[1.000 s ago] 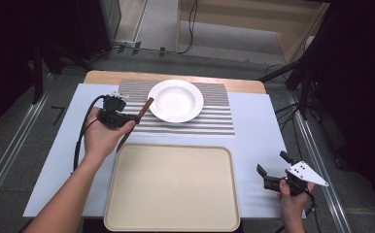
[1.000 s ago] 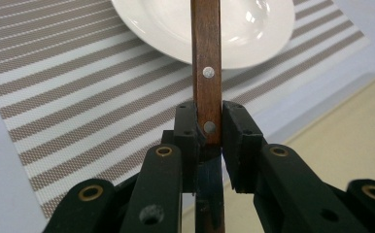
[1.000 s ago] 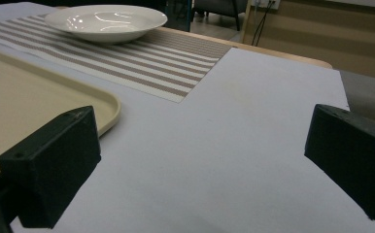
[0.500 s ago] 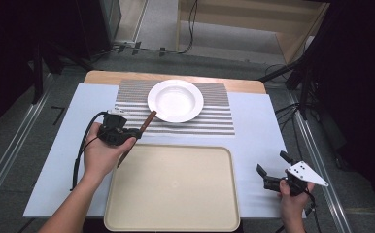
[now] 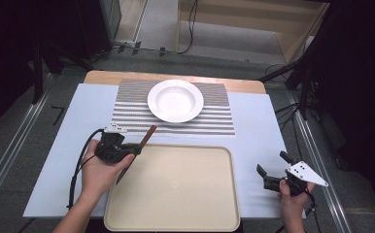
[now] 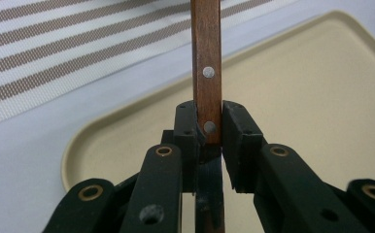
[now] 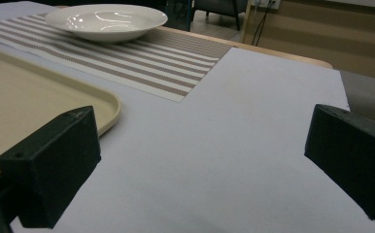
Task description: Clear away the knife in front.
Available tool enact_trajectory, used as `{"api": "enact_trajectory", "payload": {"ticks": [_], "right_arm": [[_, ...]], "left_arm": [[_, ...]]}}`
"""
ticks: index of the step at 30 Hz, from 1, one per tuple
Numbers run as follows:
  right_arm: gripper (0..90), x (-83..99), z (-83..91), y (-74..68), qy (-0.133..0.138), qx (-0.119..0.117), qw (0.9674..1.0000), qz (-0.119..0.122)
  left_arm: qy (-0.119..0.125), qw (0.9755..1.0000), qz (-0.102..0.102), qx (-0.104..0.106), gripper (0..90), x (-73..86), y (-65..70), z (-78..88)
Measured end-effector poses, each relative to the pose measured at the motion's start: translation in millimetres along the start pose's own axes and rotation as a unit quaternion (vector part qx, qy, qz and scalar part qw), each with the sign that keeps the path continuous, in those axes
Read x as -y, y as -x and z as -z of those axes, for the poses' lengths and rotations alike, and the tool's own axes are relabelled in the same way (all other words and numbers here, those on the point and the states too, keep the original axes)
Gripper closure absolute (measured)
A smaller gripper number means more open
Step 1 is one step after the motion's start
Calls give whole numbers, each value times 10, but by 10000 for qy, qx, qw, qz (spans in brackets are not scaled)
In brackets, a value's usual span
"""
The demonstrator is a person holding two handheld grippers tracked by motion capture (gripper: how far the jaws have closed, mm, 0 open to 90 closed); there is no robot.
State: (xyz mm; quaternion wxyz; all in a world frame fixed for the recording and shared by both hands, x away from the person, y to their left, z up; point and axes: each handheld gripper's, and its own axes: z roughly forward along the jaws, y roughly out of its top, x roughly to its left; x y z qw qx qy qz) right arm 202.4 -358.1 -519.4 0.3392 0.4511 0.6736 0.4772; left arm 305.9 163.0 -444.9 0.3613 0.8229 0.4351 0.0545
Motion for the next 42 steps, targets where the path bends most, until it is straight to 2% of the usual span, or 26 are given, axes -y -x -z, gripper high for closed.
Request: {"api": "enact_trajectory", "payload": {"ticks": [5,12,21,31,38,42], "right_arm": [[0,0,-1,0,-2,2,10000,0],[0,1,-4,-1,-5,7,10000,7],[0,1,-7,-5,-17,20,10000,6],[0,1,-10,-1,-19,31,10000,4],[0,1,-11,0,-23,38,10000,-2],[0,1,-12,-1,-34,41,10000,-1]], "left_arm": [[-4,10000,15,54,768,102,50,45],[-40,10000,-2,-39,768,257,96,55],[-118,9998,114,73,767,458,95,10],[-198,9993,285,105,767,592,68,-48],[-257,9993,278,-43,766,652,75,-70],[-213,9993,296,-104,765,668,75,-64]]}}
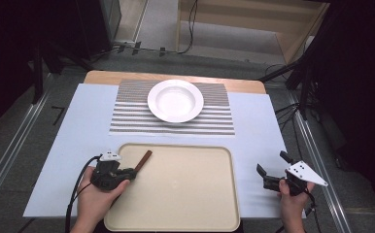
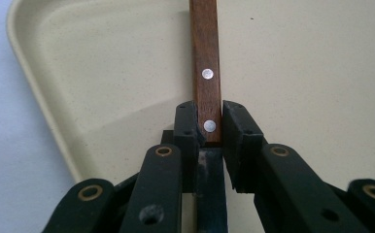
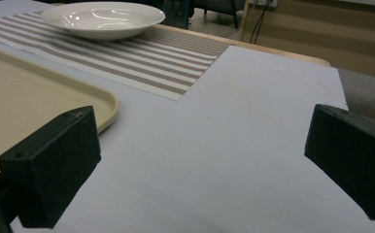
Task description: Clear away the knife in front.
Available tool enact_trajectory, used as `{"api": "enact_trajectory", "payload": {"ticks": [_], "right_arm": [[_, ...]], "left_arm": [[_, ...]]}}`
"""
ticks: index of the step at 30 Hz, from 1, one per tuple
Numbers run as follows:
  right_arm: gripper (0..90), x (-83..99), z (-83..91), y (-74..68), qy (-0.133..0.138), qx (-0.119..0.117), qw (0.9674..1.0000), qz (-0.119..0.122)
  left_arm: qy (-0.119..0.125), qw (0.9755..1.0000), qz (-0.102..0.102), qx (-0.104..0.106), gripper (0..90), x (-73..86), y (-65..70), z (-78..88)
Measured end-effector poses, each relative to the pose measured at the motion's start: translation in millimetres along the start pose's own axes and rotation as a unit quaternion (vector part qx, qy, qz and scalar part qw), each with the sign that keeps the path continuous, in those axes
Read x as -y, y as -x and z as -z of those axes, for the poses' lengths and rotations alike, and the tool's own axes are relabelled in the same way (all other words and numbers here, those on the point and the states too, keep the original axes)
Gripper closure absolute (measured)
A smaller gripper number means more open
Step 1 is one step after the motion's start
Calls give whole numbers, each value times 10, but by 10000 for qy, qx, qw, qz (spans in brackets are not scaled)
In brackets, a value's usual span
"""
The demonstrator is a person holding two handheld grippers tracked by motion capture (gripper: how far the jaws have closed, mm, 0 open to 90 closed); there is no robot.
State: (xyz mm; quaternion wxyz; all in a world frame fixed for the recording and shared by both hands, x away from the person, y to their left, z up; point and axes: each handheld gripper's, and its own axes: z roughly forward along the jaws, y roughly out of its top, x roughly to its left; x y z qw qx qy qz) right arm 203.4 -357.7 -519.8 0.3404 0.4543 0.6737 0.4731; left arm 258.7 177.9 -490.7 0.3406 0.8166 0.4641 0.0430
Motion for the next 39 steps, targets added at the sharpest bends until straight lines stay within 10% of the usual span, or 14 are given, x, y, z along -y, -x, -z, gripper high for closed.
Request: {"api": "enact_trajectory", "payload": {"ticks": [7,12,18,39], "right_arm": [[0,0,-2,1,-6,1,10000,-9],[0,-1,-5,2,-10,7,10000,-13],[0,-1,-9,-1,-28,23,10000,-12],[0,-1,-9,1,-24,12,10000,-6]], "left_arm": [[401,9989,-164,-164,607,-31,6,43],[651,9959,-614,136,887,-116,81,92],[207,9957,-877,190,895,-140,102,-104],[142,9989,-424,168,894,-22,-323,43]]}}
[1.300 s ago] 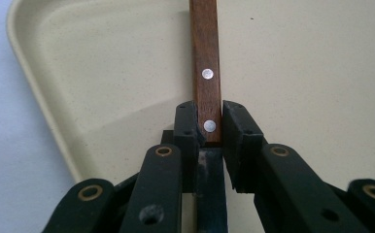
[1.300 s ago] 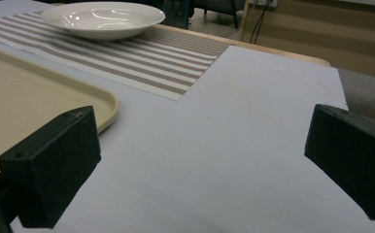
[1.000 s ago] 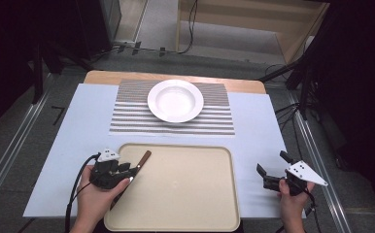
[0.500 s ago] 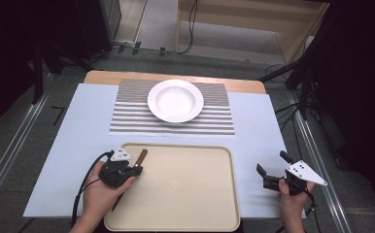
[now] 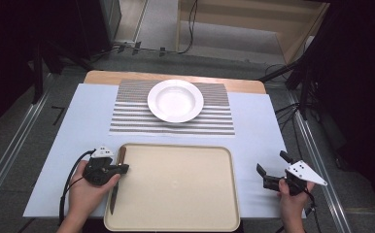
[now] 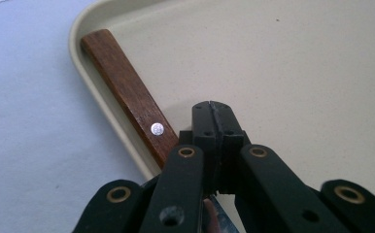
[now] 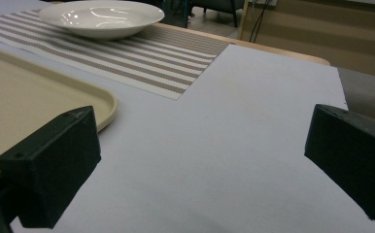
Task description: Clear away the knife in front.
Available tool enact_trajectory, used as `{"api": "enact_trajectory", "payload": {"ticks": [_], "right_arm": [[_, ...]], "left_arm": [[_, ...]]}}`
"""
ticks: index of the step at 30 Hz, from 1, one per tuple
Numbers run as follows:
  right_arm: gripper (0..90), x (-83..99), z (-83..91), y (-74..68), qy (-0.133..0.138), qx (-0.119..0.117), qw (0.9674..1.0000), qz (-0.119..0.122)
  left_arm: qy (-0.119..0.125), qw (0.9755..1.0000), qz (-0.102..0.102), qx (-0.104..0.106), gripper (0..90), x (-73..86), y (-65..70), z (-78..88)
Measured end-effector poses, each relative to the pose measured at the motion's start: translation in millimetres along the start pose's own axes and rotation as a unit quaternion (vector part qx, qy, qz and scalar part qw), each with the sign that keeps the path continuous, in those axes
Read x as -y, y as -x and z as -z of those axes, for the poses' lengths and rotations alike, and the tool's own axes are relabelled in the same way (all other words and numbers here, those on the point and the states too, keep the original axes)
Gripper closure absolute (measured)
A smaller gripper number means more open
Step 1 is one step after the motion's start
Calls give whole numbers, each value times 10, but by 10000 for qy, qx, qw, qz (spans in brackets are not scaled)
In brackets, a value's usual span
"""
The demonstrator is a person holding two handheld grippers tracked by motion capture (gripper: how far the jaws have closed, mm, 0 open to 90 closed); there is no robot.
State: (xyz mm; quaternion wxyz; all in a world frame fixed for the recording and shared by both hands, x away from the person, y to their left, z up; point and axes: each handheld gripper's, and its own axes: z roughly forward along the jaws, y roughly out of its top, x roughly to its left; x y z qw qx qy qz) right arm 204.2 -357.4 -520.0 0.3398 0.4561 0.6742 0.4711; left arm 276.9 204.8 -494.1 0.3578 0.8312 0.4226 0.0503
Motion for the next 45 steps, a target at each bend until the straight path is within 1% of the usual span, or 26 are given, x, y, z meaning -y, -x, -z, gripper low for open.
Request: {"api": "enact_trajectory", "payload": {"ticks": [2,3,5,7,9,10,12,13,15,16,17,18,20,21,22,23,25,29,34,37,39,40,45], "right_arm": [[0,0,0,0,0,-1,10000,-2],[0,0,0,0,-1,-1,10000,3],[0,0,0,0,3,-7,10000,17],[0,0,1,1,10,-8,10000,22],[0,0,1,0,11,-11,10000,31],[0,0,2,0,10,-11,10000,30],[0,0,1,0,11,-12,10000,29],[0,0,1,0,11,-16,10000,23],[0,0,2,0,14,-16,10000,32],[0,0,2,0,14,-17,10000,31],[0,0,1,0,16,-15,10000,27],[0,0,2,0,12,-14,10000,27],[0,0,2,0,12,-14,10000,27],[0,0,1,0,15,-14,10000,30],[0,0,1,0,12,-14,10000,32],[0,0,1,0,13,-15,10000,30],[0,0,2,0,13,-14,10000,29],[0,0,2,0,13,-17,10000,33],[0,0,3,0,15,-19,10000,38],[0,0,4,1,18,-26,10000,37],[0,0,4,1,19,-25,10000,35],[0,0,4,1,20,-26,10000,37],[0,0,4,1,20,-27,10000,36]], "left_arm": [[33,10000,-46,-8,893,2,0,-2],[77,9999,-90,38,876,4,1,-2],[172,9998,-88,71,800,8,7,0],[365,9992,-131,75,721,15,17,22],[565,9982,-148,123,643,14,20,59],[670,9975,-172,127,590,13,19,81],[851,9959,-206,213,518,11,6,120],[954,9950,-191,229,464,13,-5,140],[1040,9941,-159,276,340,16,-30,158],[1112,9933,-145,266,246,23,-47,172],[1199,9922,-146,295,215,33,-68,196],[1266,9914,-127,318,118,38,-81,209],[1419,9891,-144,370,58,54,-113,254],[1508,9879,-151,333,0,63,-131,280],[1578,9869,-158,292,0,73,-148,308],[1646,9858,-156,293,0,84,-165,333],[1738,9844,-134,250,0,106,-211,382],[1829,9831,-61,91,0,149,-308,461],[2002,9797,47,-104,0,209,-425,571],[2044,9786,110,-222,0,244,-496,630],[2043,9784,118,-294,0,265,-539,662],[2044,9783,117,-319,0,276,-559,679],[2113,9764,171,-422,0,323,-641,747]]}}
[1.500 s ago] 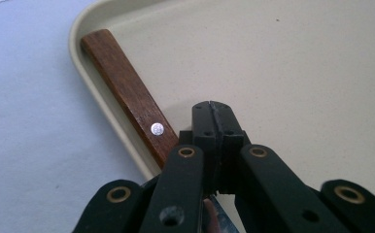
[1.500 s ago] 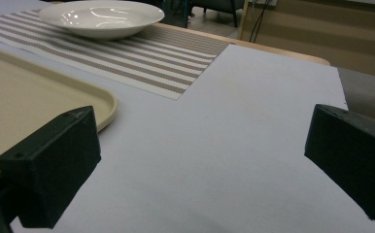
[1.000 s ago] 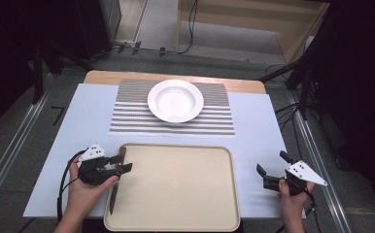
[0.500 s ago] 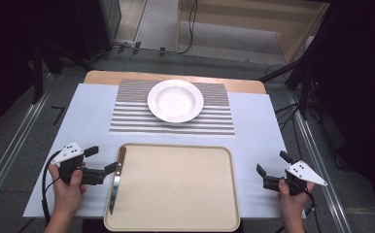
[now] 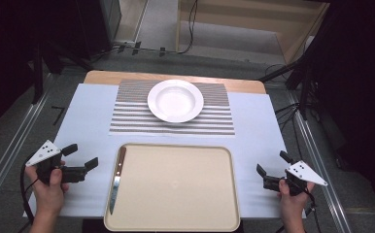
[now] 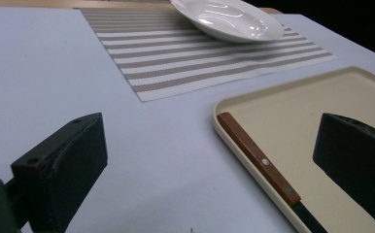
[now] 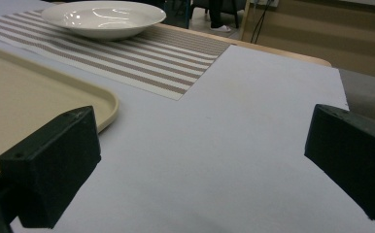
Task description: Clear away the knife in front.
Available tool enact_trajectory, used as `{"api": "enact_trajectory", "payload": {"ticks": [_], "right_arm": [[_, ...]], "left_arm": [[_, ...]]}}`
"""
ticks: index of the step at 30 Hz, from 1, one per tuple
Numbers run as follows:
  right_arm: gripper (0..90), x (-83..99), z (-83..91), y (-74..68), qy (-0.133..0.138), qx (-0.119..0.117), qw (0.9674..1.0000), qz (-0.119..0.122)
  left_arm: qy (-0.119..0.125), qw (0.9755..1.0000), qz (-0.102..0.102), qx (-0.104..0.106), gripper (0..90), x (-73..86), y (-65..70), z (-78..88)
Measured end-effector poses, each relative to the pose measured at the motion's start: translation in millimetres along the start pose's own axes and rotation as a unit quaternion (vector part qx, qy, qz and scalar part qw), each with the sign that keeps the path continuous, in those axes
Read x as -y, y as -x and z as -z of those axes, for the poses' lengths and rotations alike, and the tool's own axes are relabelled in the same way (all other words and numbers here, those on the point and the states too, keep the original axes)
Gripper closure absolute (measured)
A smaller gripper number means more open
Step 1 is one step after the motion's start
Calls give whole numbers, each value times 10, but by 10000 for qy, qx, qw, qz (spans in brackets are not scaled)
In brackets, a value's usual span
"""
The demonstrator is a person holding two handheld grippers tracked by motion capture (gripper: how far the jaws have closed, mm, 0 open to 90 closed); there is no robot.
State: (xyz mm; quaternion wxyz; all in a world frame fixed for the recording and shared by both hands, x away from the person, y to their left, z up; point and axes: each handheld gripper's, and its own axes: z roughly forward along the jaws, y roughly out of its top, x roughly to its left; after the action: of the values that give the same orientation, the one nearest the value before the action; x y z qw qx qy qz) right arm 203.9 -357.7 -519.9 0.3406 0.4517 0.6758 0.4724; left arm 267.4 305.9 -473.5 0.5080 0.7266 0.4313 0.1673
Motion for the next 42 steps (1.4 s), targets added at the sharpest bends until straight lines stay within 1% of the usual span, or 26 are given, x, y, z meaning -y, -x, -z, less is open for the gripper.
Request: {"api": "enact_trajectory", "payload": {"ticks": [2,7,12,14,16,21,24,28,32,35,36,38,42], "right_arm": [[0,0,0,0,0,-1,10000,2],[0,0,1,1,-3,-7,10000,6],[0,1,1,2,1,-9,10000,5],[0,1,2,1,2,-7,10000,5],[0,1,1,1,0,-10,10000,4],[0,1,0,2,0,-5,10000,10],[0,1,0,4,-7,-13,10000,13],[0,1,1,4,-6,-18,10000,10],[0,1,0,4,-7,-21,10000,11],[0,3,1,2,-21,-7,10000,8],[0,4,1,0,-26,0,10000,12],[0,5,2,-2,-39,9,10000,14],[0,5,-1,-6,-58,22,10000,-6]], "left_arm": [[-2,10000,-13,-57,0,5,-30,28],[36,9999,28,-152,0,18,-94,76],[137,9996,49,-261,0,38,-157,123],[170,9994,95,-284,0,50,-186,139],[189,9993,71,-330,0,59,-217,164],[312,9986,97,-406,0,70,-273,224],[407,9982,186,-389,0,74,-314,265],[494,9975,203,-462,0,82,-349,317],[510,9974,191,-467,0,115,-368,305],[495,9974,166,-497,0,147,-381,265],[514,9973,169,-503,0,150,-374,257],[532,9972,100,-510,0,154,-360,254],[519,9973,101,-501,0,172,-353,238]]}}
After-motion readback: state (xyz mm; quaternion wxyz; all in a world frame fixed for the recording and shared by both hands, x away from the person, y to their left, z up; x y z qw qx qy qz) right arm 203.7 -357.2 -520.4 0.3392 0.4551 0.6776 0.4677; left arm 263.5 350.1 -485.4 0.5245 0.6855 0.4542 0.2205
